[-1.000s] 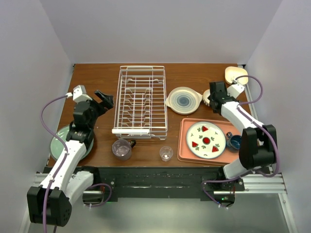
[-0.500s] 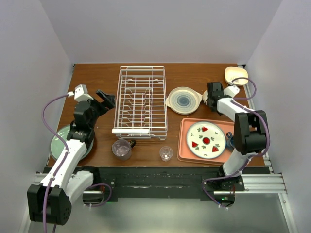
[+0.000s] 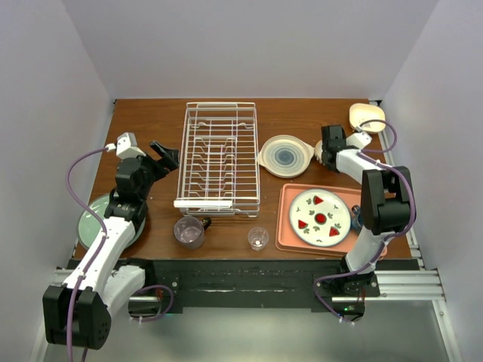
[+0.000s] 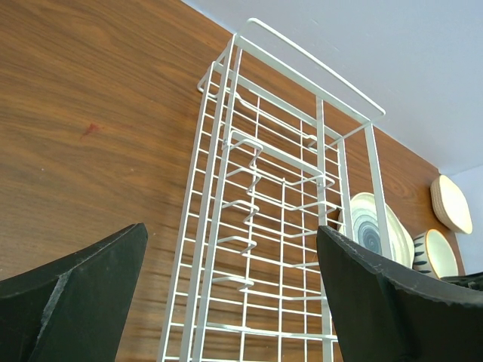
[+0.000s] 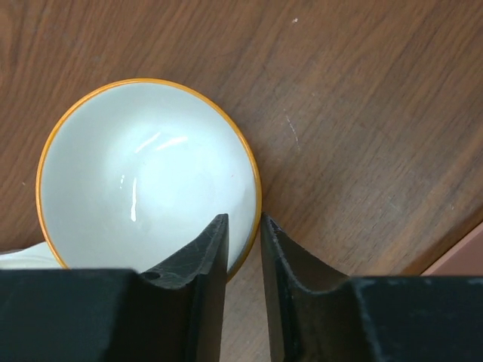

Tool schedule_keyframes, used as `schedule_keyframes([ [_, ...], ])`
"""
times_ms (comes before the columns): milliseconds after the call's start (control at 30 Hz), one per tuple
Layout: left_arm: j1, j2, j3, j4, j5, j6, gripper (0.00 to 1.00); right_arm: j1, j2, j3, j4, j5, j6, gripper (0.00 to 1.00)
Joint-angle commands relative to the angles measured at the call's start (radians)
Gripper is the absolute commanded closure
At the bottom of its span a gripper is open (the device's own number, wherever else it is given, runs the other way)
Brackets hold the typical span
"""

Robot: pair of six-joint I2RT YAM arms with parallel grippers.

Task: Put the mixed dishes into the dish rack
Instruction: Grab a bowl with the right arm

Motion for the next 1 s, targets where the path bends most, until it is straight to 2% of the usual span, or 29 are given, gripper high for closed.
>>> schedule_keyframes([
  [0,-0.005,0.002,-0.002,0.042,0.004,-0.005,0.0,-0.006,-0.011,0.037,-0.004,0.063,0.03,0.89],
  [67,-0.007,0.002,-0.002,0.042,0.004,-0.005,0.0,-0.006,-0.011,0.043,-0.01,0.078,0.028,0.99],
  [100,-0.007,0.001,-0.002,0.04,0.004,-0.005,0.0,-0.006,-0.009,0.057,-0.03,0.089,0.03,1.0],
  [267,-0.007,0.002,0.001,0.036,0.004,-0.006,0.0,-0.006,-0.033,0.08,-0.067,0.137,0.019,1.0],
  [500,-0.008,0.007,0.001,0.036,0.004,-0.008,0.0,-0.006,-0.132,0.054,0.074,0.158,-0.091,1.0],
  [567,-0.007,0.008,0.001,0.034,0.001,-0.008,0.0,-0.006,-0.167,0.046,0.176,0.152,-0.185,1.0],
  [767,-0.007,0.015,0.007,0.023,-0.006,-0.009,0.0,0.029,-0.227,0.052,0.469,-0.047,-0.507,1.0],
  [967,-0.007,0.033,0.014,0.02,0.004,-0.005,0.0,0.176,-0.193,0.178,0.565,-0.115,-0.797,1.0],
])
